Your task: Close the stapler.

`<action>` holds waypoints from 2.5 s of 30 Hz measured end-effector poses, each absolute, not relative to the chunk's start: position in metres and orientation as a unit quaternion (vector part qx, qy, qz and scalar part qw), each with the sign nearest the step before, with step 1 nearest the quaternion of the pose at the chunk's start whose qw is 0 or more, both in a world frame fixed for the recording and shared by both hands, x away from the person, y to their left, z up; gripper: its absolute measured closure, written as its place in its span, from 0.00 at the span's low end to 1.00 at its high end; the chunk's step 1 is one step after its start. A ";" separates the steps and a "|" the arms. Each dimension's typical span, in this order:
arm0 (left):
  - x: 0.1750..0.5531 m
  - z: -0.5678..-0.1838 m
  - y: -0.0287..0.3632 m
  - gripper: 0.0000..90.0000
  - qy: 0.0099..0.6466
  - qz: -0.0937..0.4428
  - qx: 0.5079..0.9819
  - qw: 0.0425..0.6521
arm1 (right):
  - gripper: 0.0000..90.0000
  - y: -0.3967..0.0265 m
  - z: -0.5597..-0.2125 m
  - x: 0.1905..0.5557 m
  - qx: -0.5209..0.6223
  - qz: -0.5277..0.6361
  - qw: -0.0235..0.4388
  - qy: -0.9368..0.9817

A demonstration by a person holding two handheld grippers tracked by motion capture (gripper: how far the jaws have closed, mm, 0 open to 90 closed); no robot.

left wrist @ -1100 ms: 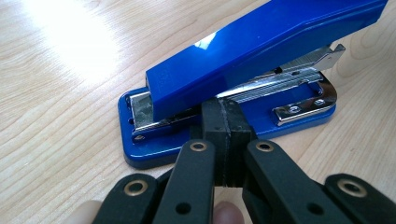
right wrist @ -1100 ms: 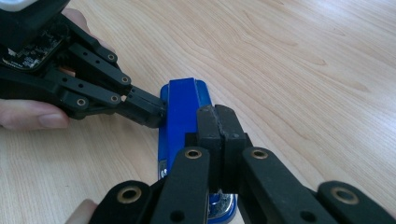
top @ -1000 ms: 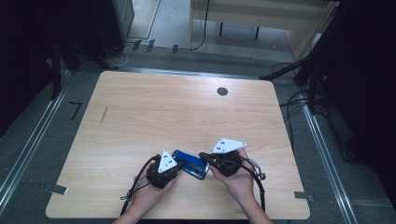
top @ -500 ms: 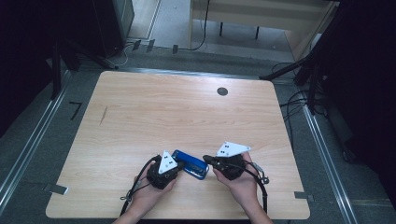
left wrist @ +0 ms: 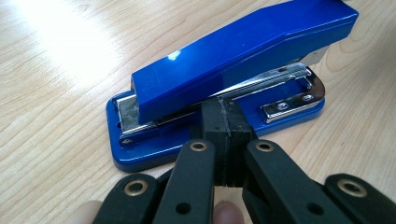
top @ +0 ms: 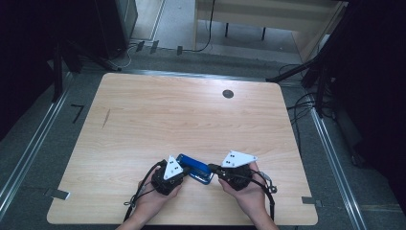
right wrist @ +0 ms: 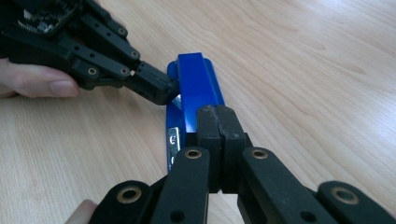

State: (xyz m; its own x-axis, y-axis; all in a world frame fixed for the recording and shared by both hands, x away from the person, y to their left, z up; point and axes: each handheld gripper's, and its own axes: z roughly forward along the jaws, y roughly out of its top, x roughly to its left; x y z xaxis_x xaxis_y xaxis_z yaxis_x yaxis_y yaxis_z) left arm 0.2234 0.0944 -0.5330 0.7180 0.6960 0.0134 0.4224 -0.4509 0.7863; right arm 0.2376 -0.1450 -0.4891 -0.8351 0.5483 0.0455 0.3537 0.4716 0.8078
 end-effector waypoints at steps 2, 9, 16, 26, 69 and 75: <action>0.223 -0.533 0.094 1.00 0.334 0.169 0.835 0.403 | 1.00 -0.143 -0.489 0.236 0.264 0.441 0.107 0.851; 0.223 -0.533 0.094 1.00 0.331 0.164 0.835 0.407 | 1.00 -0.141 -0.498 0.232 0.270 0.434 0.110 0.852; 0.222 -0.533 0.094 1.00 0.328 0.162 0.837 0.406 | 1.00 -0.144 -0.501 0.234 0.288 0.437 0.100 0.846; 0.226 -0.533 0.102 1.00 0.349 0.139 0.828 0.415 | 1.00 -0.140 -0.502 0.223 0.302 0.442 0.163 0.829; 0.220 -0.522 0.237 0.28 0.520 0.244 0.701 0.422 | 1.00 -0.127 -0.543 0.206 0.330 0.419 0.082 0.842; 0.212 -0.521 0.270 0.23 0.545 0.245 0.683 0.421 | 1.00 -0.127 -0.543 0.206 0.327 0.421 0.080 0.843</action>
